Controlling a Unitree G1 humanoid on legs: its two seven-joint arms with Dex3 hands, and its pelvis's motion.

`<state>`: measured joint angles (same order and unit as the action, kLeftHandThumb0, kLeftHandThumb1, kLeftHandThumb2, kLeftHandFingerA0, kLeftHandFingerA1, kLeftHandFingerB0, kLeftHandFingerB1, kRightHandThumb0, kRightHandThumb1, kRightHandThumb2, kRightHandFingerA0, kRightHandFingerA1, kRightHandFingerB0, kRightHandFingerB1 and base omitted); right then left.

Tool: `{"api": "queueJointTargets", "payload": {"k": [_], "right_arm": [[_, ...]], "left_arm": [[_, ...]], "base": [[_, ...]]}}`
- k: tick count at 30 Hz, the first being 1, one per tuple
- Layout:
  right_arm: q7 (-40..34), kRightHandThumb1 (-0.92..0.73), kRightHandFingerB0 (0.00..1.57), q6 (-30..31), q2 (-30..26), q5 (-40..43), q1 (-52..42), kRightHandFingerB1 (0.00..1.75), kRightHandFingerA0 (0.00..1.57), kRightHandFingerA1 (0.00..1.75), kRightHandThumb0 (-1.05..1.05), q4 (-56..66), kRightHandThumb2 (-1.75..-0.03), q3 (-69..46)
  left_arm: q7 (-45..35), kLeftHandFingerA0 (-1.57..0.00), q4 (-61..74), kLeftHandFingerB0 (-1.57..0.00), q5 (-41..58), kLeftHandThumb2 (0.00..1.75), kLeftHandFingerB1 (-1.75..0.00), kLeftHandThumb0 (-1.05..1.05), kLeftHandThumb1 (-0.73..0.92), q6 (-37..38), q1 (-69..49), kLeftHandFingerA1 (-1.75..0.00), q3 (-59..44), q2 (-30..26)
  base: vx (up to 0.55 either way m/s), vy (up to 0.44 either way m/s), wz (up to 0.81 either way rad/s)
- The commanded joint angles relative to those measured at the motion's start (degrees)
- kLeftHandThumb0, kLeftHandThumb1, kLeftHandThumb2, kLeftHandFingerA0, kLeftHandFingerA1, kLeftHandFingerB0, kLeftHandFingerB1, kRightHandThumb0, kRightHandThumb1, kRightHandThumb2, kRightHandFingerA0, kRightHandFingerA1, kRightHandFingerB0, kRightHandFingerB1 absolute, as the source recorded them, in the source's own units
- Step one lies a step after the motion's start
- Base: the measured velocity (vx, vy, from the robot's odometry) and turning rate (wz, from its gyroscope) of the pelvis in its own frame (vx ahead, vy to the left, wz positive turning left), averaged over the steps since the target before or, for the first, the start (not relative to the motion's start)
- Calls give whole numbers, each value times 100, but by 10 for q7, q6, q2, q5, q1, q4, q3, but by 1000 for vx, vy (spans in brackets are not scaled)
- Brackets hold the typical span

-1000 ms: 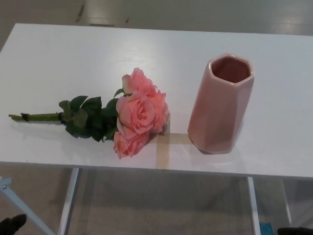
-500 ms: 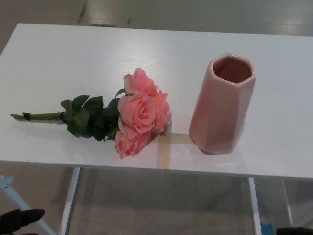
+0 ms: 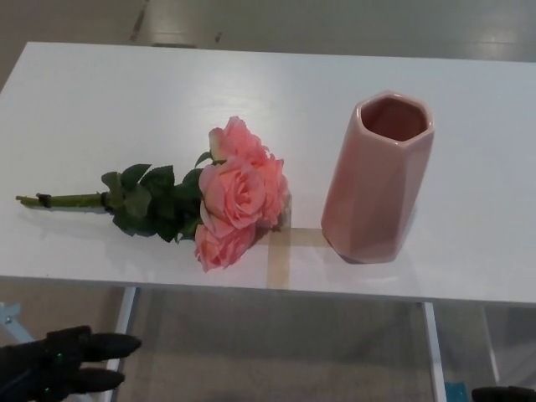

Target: Use the left hand to pick up the rose and then lift and insert it into the pink vase.

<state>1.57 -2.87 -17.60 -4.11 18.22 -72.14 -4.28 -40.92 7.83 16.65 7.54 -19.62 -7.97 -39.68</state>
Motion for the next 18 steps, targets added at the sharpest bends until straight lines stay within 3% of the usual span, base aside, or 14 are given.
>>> {"api": "queueJointTargets", "payload": {"k": [1,2,3,4,5,6,7,9,10,12,14,16,17,18], "right_arm": [[3,-61,53,0,-11,-14,-1,39,61,41,-31,-10,-58,10],[1,-61,53,0,-11,-16,1,39,62,42,-31,-10,-58,12],[1,-61,53,0,-11,-16,1,39,62,42,-31,-10,-58,13],[1,-61,53,-1,-12,-15,1,39,62,42,-31,-9,-58,13],[1,-61,53,0,-10,-14,0,39,62,42,-31,-9,-58,12],[1,-61,54,-1,-10,-13,-1,39,62,42,-31,-8,-58,13],[1,-61,53,-1,-10,-12,-2,39,62,41,-31,-8,-58,13],[2,-61,53,-1,-11,-11,-1,39,62,41,-31,-8,-58,12],[3,-61,54,0,-12,-11,1,39,62,42,-31,-7,-58,13],[3,-61,54,3,-12,-10,4,39,62,42,-31,-8,-58,12],[3,-61,54,3,-12,-8,5,39,62,42,-31,-8,-58,11],[3,-61,54,2,-13,-11,6,39,62,42,-31,-9,-58,14],[1,-61,54,1,-13,-11,5,39,62,42,-31,-9,-58,15],[-1,-61,54,1,-13,-12,5,39,62,42,-31,-9,-58,15]], "left_arm": [[-115,-31,290,-32,267,53,-34,-45,42,-85,-73,-39,-73,-76],[-110,-32,298,-32,280,53,-34,-45,42,-84,-69,-40,-80,-75],[-102,-31,310,-27,296,68,-42,-52,35,-82,-64,-49,-90,-72],[-92,-31,322,-27,312,68,-42,-52,35,-80,-59,-49,-100,-69],[-85,-35,329,-33,322,52,-34,-46,41,-78,-56,-41,-108,-67],[-74,-36,337,-33,331,52,-34,-46,41,-76,-52,-42,-115,-63],[-63,-34,343,-31,337,64,-41,-53,36,-73,-45,-48,-120,-57],[-44,-35,347,-30,341,64,-41,-53,36,-70,-29,-48,-124,-47],[-20,-37,350,-32,339,53,-34,-47,41,-66,-12,-43,-126,-37],[16,-33,352,-30,322,63,-39,-53,36,-63,15,-47,-126,-22],[61,-33,354,-31,282,64,-38,-53,36,-67,46,-43,-124,-4],[134,-32,357,-26,162,69,-39,-52,35,-101,97,-45,-120,9],[146,-32,359,-33,121,53,-32,-48,41,-124,113,-34,-118,-1],[154,-30,357,-33,86,53,-32,-50,41,-143,132,-34,-112,-8]], "base": [[0,0,0],[0,0,0],[0,0,0],[0,0,0],[0,0,0],[0,0,0],[0,0,0],[0,0,0],[0,0,0],[0,0,0],[0,0,0],[0,0,0],[0,0,0],[0,0,0]]}}
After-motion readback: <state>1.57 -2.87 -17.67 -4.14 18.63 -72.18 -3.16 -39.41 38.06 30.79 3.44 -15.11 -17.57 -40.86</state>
